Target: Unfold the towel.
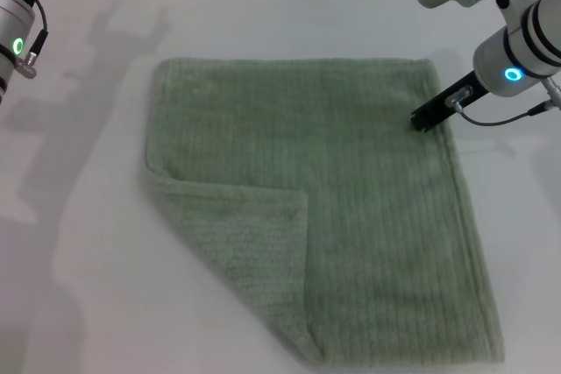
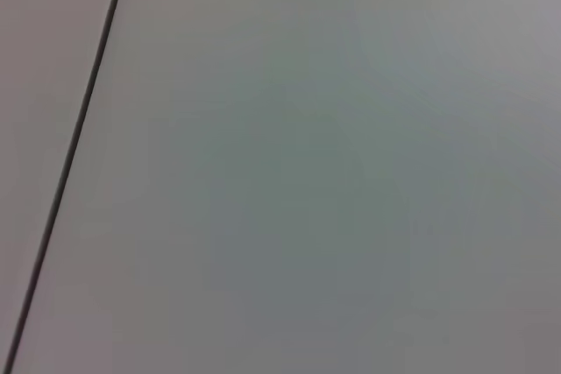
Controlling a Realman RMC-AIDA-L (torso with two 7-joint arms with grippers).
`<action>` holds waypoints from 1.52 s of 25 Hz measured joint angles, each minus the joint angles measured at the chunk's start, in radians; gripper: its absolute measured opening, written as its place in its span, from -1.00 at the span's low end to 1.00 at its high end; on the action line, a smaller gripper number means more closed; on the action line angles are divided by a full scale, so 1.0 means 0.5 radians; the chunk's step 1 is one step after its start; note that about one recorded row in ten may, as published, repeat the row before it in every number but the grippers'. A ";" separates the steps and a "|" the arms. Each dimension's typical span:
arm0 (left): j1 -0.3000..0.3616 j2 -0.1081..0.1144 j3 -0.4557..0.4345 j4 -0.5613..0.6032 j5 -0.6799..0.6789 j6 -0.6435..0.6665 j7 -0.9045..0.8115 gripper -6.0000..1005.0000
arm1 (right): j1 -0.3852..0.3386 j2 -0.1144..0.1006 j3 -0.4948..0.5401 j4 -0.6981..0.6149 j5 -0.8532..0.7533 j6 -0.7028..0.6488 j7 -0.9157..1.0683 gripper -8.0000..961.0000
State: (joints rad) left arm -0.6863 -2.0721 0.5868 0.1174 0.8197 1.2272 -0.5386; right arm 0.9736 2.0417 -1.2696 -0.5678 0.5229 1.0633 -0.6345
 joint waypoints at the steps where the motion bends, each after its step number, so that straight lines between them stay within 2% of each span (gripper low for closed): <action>1: 0.000 0.000 0.000 0.000 0.000 0.000 0.000 0.52 | 0.000 0.000 0.000 0.009 0.003 0.000 -0.010 -0.98; 7: 0.029 0.009 0.185 0.122 0.008 -0.080 -0.368 0.51 | 0.002 0.000 -0.001 0.030 0.006 0.000 -0.029 -0.99; 8: 0.072 0.012 0.350 0.253 0.009 -0.121 -0.639 0.51 | 0.002 0.000 -0.001 0.030 0.006 0.000 -0.030 -0.99; 10: 0.114 0.017 0.512 0.394 0.008 -0.179 -0.888 0.51 | 0.002 0.000 -0.001 0.031 0.006 0.000 -0.031 -0.99; 11: 0.114 0.017 0.512 0.394 0.008 -0.179 -0.888 0.51 | 0.001 0.000 -0.001 0.031 0.006 -0.001 -0.031 -0.99; 12: 0.203 0.028 0.789 0.664 0.010 -0.276 -1.215 0.51 | 0.001 0.000 -0.001 0.031 0.005 -0.001 -0.032 -0.99; 15: 0.300 0.041 1.013 0.932 0.029 -0.353 -1.440 0.51 | -0.002 0.000 -0.001 0.031 0.002 -0.001 -0.034 -0.99; 17: 0.367 0.052 1.099 1.132 0.109 -0.380 -1.609 0.50 | -0.002 -0.002 -0.001 0.031 -0.001 -0.001 -0.035 -0.99; 20: 0.425 0.074 1.127 1.362 0.323 -0.380 -1.921 0.50 | -0.001 -0.007 0.001 0.031 -0.002 0.000 -0.035 -0.99; 23: 0.434 0.108 1.124 1.488 0.516 -0.353 -2.252 0.50 | 0.000 -0.008 0.002 0.031 -0.003 0.001 -0.036 -0.99; 25: 0.434 0.108 1.124 1.488 0.516 -0.353 -2.252 0.50 | 0.000 -0.010 0.002 0.030 -0.003 0.004 -0.040 -0.99; 27: 0.421 0.155 1.110 1.580 0.688 -0.256 -2.563 0.49 | 0.000 -0.012 0.002 0.030 -0.003 0.005 -0.041 -0.99; 29: 0.412 0.170 1.109 1.619 0.763 -0.206 -2.650 0.49 | 0.001 -0.015 0.002 0.030 -0.003 0.004 -0.045 -0.99; 30: 0.396 0.199 1.109 1.709 0.914 -0.141 -2.788 0.49 | 0.001 -0.015 0.002 0.030 -0.003 0.004 -0.049 -0.99; 31: 0.396 0.199 1.109 1.709 0.914 -0.141 -2.788 0.49 | 0.001 -0.016 0.002 0.030 -0.002 0.004 -0.053 -0.99; 33: 0.371 0.214 1.089 1.803 1.107 -0.069 -2.949 0.49 | 0.004 -0.018 0.002 0.029 -0.001 0.005 -0.056 -0.99; 35: 0.371 0.214 1.089 1.803 1.107 -0.069 -2.949 0.49 | 0.006 -0.018 0.002 0.028 -0.002 0.005 -0.056 -0.99; 36: 0.354 0.217 1.069 1.836 1.202 -0.026 -3.015 0.48 | 0.008 -0.018 0.002 0.028 -0.003 0.005 -0.057 -0.99; 37: 0.291 0.212 0.965 1.855 1.410 0.143 -3.142 0.48 | 0.010 -0.018 0.002 0.028 -0.003 0.005 -0.057 -0.99; 38: 0.291 0.212 0.965 1.855 1.410 0.143 -3.142 0.48 | 0.012 -0.018 0.002 0.028 -0.003 0.005 -0.059 -0.99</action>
State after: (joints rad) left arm -0.5410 -1.9660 1.0696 1.0447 1.5249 1.2988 -2.1095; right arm 0.9794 2.0325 -1.2685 -0.5539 0.5212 1.0658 -0.6639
